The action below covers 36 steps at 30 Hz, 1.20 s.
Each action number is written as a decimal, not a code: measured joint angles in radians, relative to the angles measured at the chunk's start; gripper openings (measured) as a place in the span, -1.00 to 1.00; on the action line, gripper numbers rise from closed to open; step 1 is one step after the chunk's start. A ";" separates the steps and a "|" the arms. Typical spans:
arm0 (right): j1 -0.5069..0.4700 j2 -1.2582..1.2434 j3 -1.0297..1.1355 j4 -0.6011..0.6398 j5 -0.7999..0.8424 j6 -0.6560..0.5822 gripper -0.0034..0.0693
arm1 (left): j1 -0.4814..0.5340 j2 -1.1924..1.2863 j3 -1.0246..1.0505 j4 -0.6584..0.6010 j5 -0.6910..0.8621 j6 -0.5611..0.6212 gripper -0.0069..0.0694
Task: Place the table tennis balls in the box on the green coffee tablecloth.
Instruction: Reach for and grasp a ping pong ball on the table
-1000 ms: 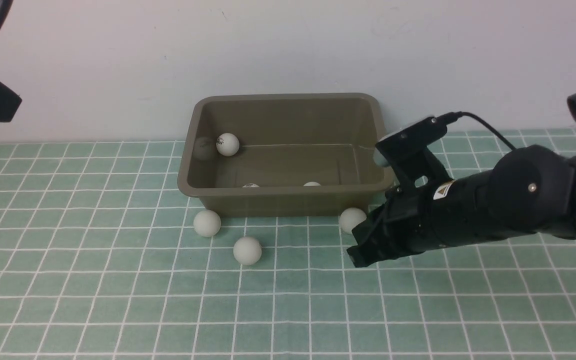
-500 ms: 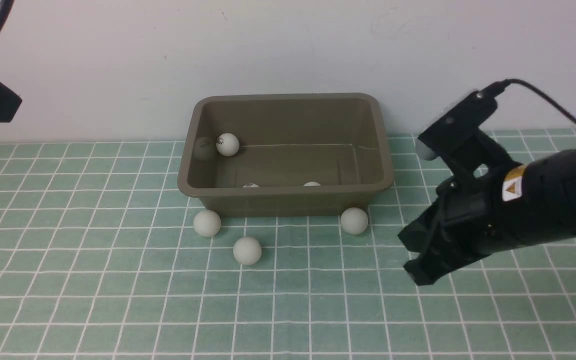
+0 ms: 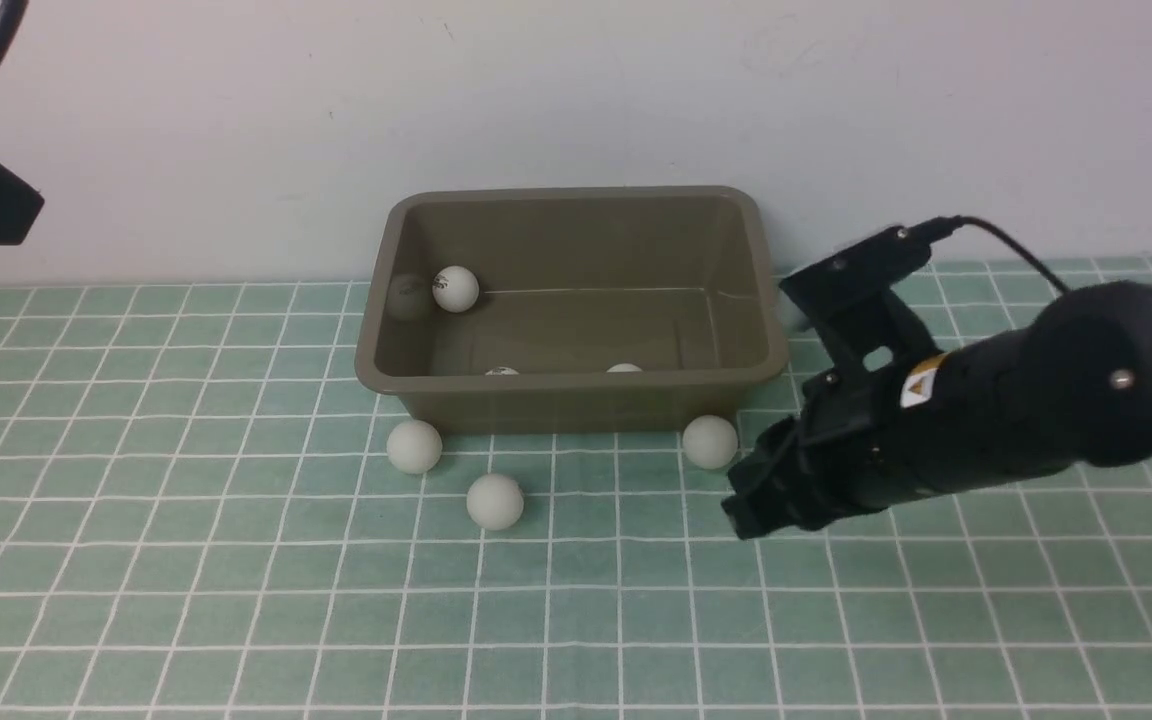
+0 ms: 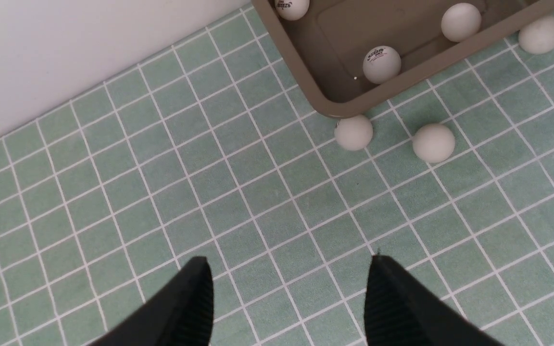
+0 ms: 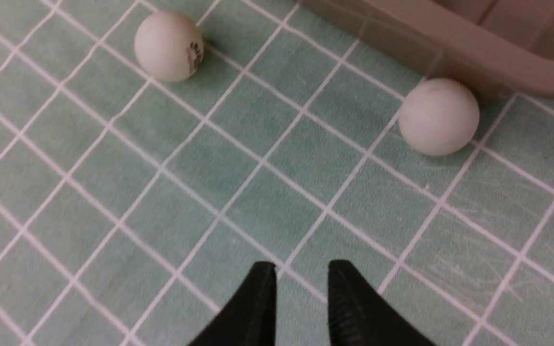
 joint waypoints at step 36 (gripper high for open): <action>0.000 0.331 -0.014 0.281 -0.546 -0.008 0.43 | 0.000 0.000 0.000 -0.007 0.000 0.001 0.19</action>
